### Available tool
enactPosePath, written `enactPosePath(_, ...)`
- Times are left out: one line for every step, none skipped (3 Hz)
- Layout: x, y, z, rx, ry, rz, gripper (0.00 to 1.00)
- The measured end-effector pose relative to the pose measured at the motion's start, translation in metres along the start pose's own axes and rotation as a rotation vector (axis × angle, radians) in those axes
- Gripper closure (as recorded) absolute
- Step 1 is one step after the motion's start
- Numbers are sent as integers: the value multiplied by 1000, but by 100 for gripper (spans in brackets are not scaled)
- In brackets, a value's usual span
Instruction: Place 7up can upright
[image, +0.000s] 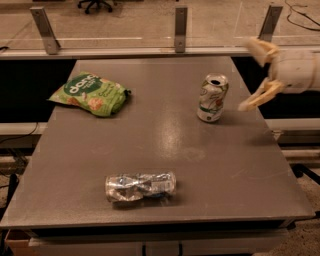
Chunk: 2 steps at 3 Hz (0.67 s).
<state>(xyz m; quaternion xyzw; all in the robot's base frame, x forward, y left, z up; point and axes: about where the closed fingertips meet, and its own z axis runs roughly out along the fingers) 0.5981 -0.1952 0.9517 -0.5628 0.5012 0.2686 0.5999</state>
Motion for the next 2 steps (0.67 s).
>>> enactPosePath(-5,-16,-53,21,160,-43,0)
enactPosePath(-6,-22,-64,36,174,-52,0)
